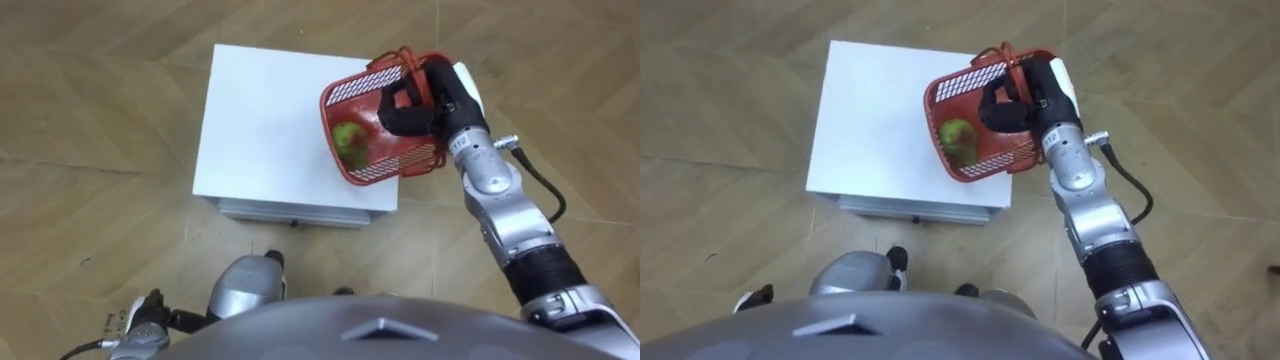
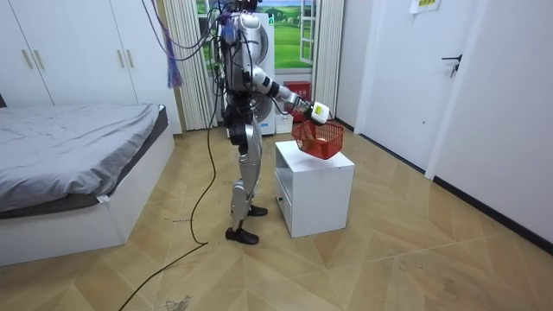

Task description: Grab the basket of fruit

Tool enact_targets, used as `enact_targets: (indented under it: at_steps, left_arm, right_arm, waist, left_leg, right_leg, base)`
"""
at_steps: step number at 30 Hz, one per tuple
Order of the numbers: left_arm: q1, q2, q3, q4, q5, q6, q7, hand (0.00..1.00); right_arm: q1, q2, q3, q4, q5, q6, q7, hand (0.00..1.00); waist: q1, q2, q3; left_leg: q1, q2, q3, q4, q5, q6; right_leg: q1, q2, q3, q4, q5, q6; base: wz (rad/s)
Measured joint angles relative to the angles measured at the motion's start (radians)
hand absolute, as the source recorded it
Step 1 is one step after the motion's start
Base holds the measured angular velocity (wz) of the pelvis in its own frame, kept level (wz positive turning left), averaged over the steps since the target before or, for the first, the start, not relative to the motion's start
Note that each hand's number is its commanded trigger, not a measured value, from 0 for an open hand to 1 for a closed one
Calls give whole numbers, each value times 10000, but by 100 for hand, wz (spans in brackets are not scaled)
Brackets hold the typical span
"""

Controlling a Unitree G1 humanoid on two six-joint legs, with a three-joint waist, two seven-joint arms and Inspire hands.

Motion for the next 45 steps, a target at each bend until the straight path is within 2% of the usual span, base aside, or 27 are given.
enact_targets:
  at_steps: [5,8,10,11,12,13,15,16,18,19,20,21,22,23,24,25,26,29,33,34,35,38,40,45]
  left_arm:
    - [-34,5,-1,0,22,-9,-93,0]
    - [-40,-5,-18,-30,61,11,-138,0]
    - [-103,-10,-73,-6,-18,44,-319,0]
    - [-132,-14,-148,3,-25,39,-324,0]
    - [-210,-6,-232,68,-40,17,-325,0]
    - [-351,27,-274,189,-56,-28,-324,0]
    - [-524,96,-396,309,-110,-47,-325,0]
    - [-656,128,-408,312,-126,-47,-325,0]
    - [-834,217,-470,332,-129,-160,-317,0]
    - [-928,319,-670,307,-133,-240,-304,0]
    - [-970,354,-785,304,-127,-257,-296,0]
    - [-1022,389,-956,294,-99,-268,-270,0]
    - [-1029,378,-1003,279,-32,-270,-233,0]
    - [-1025,371,-1005,282,-25,-270,-229,0]
    - [-1018,362,-1008,293,-23,-254,-227,0]
    - [-992,307,-1090,301,-27,-222,-212,0]
    - [-972,316,-1127,307,-30,-216,-211,0]
    - [-810,308,-1149,313,-25,-187,-131,0]
    - [-521,268,-1174,313,-11,55,-133,0]
    - [-464,280,-1273,322,-19,110,-132,0]
    - [-432,287,-1338,322,-19,133,-133,0]
    - [-364,292,-1374,334,-19,212,-167,0]
    - [-359,302,-1375,331,-16,256,-267,0]
    - [-359,303,-1376,316,-21,276,-323,0]
  right_arm:
    - [-111,33,287,134,317,0,24,100]
    - [-338,86,273,459,355,68,23,100]
    - [-356,96,277,655,263,99,54,100]
    - [-359,92,276,710,241,102,74,100]
    - [-367,118,277,830,220,106,92,100]
    - [-375,169,268,943,230,108,126,100]
    - [-392,274,292,1108,284,112,145,100]
    - [-463,342,306,1378,301,110,147,100]
    - [-495,415,308,1711,282,114,173,100]
    - [-523,457,308,1831,327,112,205,100]
    - [-559,456,307,1876,357,112,218,100]
    - [-706,459,307,2116,393,79,217,100]
    - [-833,461,311,2398,381,81,209,100]
    - [-871,467,313,2476,373,81,204,100]
    - [-910,475,336,2520,375,79,205,100]
    - [-920,451,361,2601,384,73,209,100]
    - [-937,453,378,2615,384,73,214,100]
    - [-1040,452,477,2616,353,73,255,100]
    - [-1049,430,567,2696,366,75,290,100]
    - [-1057,432,586,2815,379,74,288,58]
    - [-1070,432,614,2895,377,73,282,0]
    - [-1074,432,748,2996,379,74,288,0]
    - [-1074,428,903,2996,422,74,299,0]
    - [-1072,432,1179,3035,615,74,525,0]
  waist:
    - [12,67,49]
    - [0,117,108]
    - [-40,229,133]
    - [-22,280,139]
    - [-10,334,173]
    - [-40,330,174]
    - [-36,316,165]
    - [-37,346,175]
    - [-15,406,190]
    - [-8,384,175]
    - [-4,377,163]
    - [-27,410,168]
    - [5,392,151]
    - [15,368,136]
    - [-3,364,134]
    - [-3,516,109]
    - [24,547,112]
    - [232,576,124]
    - [224,583,121]
    - [218,577,119]
    - [219,568,118]
    - [250,519,134]
    - [234,479,121]
    - [229,430,111]
  left_leg:
    - [-60,-4,63,15,-78,23]
    - [-357,-57,125,541,-360,105]
    - [-588,-72,335,1160,-783,252]
    - [-624,-73,345,1275,-875,305]
    - [-635,-102,349,1428,-956,390]
    - [-659,-166,361,1581,-1034,508]
    - [-654,-325,359,1763,-1193,684]
    - [-649,-379,296,1882,-1279,786]
    - [-649,-416,107,2024,-1347,901]
    - [-700,-436,-84,2084,-1329,943]
    - [-743,-417,-131,2082,-1315,961]
    - [-791,-396,-211,2093,-1298,986]
    - [-780,-435,-258,2079,-1292,997]
    - [-781,-486,-279,2066,-1293,997]
    - [-754,-582,-315,2051,-1299,1004]
    - [-649,-536,-313,1950,-1303,1009]
    - [-589,-513,-303,1849,-1303,1010]
    - [-501,-450,-318,1542,-1301,998]
    - [-446,-458,-491,1372,-1291,978]
    - [-439,-461,-538,1344,-1290,979]
    - [-428,-464,-546,1329,-1290,980]
    - [-441,-465,-585,1293,-1289,981]
    - [-443,-465,-612,1247,-1289,981]
    - [-404,-454,-599,1200,-1287,983]
  right_leg:
    - [-64,-15,9,48,-17,24]
    - [-381,-189,42,632,-279,91]
    - [-683,-425,6,1551,-525,280]
    - [-831,-499,-18,1920,-554,323]
    - [-1170,-706,-19,2810,-562,336]
    - [-1489,-970,0,3594,-561,337]
    - [-1792,-1236,118,4402,-499,377]
    - [-1920,-1320,228,4742,-337,400]
    - [-2201,-1297,372,4940,-158,446]
    - [-2289,-1054,636,4540,-344,555]
    - [-2342,-901,750,4208,-404,574]
    - [-2397,-585,918,3297,-416,579]
    - [-2363,-325,1068,2297,-253,445]
    - [-2319,-208,1118,1856,-86,364]
    - [-2297,-90,1114,1284,700,257]
    - [-2105,-84,1121,1130,852,202]
    - [-2010,-48,1111,1014,873,204]
    - [-1872,75,1071,841,879,190]
    - [-1805,69,834,818,862,189]
    - [-1760,73,809,756,860,190]
    - [-1725,80,806,695,860,191]
    - [-1715,86,758,637,856,197]
    - [-1677,78,576,541,856,198]
    - [-1651,81,576,500,852,203]
  base:
    - [-2]
    - [0]
    - [-5]
    - [0]
    - [5]
    - [6]
    - [5]
    - [6]
    - [15]
    - [19]
    - [21]
    - [23]
    - [26]
    - [32]
    - [41]
    - [39]
    - [28]
    - [7]
    - [13]
    - [13]
    - [8]
    - [3]
    - [4]
    - [1]
